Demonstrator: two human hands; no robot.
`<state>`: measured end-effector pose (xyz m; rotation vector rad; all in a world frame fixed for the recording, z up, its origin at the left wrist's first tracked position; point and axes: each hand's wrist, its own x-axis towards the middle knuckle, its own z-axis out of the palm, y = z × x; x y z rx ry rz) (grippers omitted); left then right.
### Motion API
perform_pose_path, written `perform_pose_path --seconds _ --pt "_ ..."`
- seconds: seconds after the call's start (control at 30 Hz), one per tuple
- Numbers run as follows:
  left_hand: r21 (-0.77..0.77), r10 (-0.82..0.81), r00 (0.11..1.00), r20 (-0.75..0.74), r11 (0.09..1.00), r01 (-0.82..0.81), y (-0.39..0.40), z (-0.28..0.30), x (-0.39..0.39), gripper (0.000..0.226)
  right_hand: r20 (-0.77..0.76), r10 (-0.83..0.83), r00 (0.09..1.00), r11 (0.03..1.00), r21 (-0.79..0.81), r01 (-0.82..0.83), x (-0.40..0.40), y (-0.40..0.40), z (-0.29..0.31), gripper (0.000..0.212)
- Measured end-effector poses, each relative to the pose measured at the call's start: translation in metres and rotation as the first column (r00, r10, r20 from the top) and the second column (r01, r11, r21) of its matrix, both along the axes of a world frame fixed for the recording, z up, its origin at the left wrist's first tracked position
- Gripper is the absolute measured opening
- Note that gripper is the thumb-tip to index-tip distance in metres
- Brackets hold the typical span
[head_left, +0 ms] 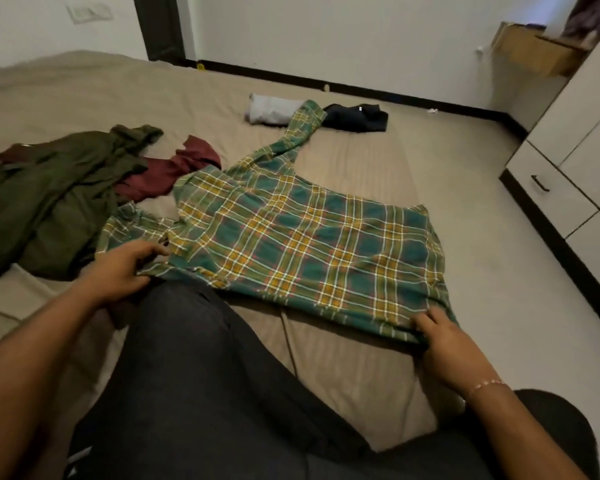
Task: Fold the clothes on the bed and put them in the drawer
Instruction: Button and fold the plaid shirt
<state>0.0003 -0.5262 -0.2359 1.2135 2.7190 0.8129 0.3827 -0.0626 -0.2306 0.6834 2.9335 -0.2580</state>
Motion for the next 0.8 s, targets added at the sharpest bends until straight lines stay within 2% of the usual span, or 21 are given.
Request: perform_pose_path --seconds 0.03,0.07,0.13,0.17,0.2,0.3,0.4,0.47,0.53,0.6,0.7,0.8 --pt "-0.089 -0.024 1.0 -0.009 0.996 0.023 0.004 0.007 0.003 0.105 -0.009 0.026 1.0 0.999 0.033 -0.026 -0.002 -0.004 -0.001 0.046" --pt "-0.232 -0.039 0.999 -0.019 0.972 0.034 0.01 0.011 0.007 0.1 -0.006 0.05 0.999 0.996 0.072 -0.049 -0.004 -0.009 -0.001 0.044" --pt "-0.537 -0.095 0.992 -0.085 0.843 0.035 0.025 0.011 0.018 0.074 0.016 0.058 0.998 0.99 0.128 -0.059 -0.006 -0.015 -0.003 0.037" --pt "-0.623 -0.139 0.984 -0.112 0.782 0.04 0.03 0.008 0.022 0.062 0.024 0.023 0.999 0.991 0.133 -0.026 -0.005 -0.015 -0.002 0.031" --pt "-0.638 -0.146 0.983 -0.113 0.769 0.041 0.033 0.008 0.025 0.052 0.028 -0.016 0.999 0.992 0.127 0.013 -0.002 -0.014 0.0 0.025" --pt "-0.457 0.034 0.999 -0.01 0.889 -0.035 0.021 0.016 0.016 0.035 0.058 -0.094 0.994 0.99 0.11 0.087 0.003 0.001 0.002 0.018" --pt "-0.42 0.055 0.99 0.129 0.908 0.004 0.014 0.029 0.004 0.035 0.004 0.099 0.995 0.984 0.148 -0.099 0.003 0.02 -0.003 0.028" --pt "-0.372 0.034 0.976 0.216 0.927 0.051 0.013 0.044 -0.003 0.039 -0.034 0.122 0.992 0.992 0.019 -0.121 -0.004 0.029 0.004 0.027" --pt "-0.313 0.046 0.977 0.209 0.95 0.022 0.014 0.056 -0.012 0.036 -0.046 0.046 0.998 0.99 -0.128 -0.052 -0.008 0.039 0.016 0.034" --pt "-0.267 0.101 0.989 0.11 0.961 -0.068 0.024 0.068 -0.026 0.03 -0.131 -0.057 0.99 0.967 -0.254 0.022 -0.015 0.056 0.024 0.034" --pt "-0.18 0.175 0.985 0.005 0.969 -0.171 0.049 0.089 -0.044 0.029 -0.28 -0.297 0.913 0.872 -0.47 0.139 -0.033 0.067 0.039 0.027" --pt "-0.134 0.16 0.974 0.161 0.981 -0.139 0.098 0.104 -0.068 0.045 -0.355 -0.463 0.812 0.813 -0.534 0.23 -0.057 0.085 0.044 0.019"
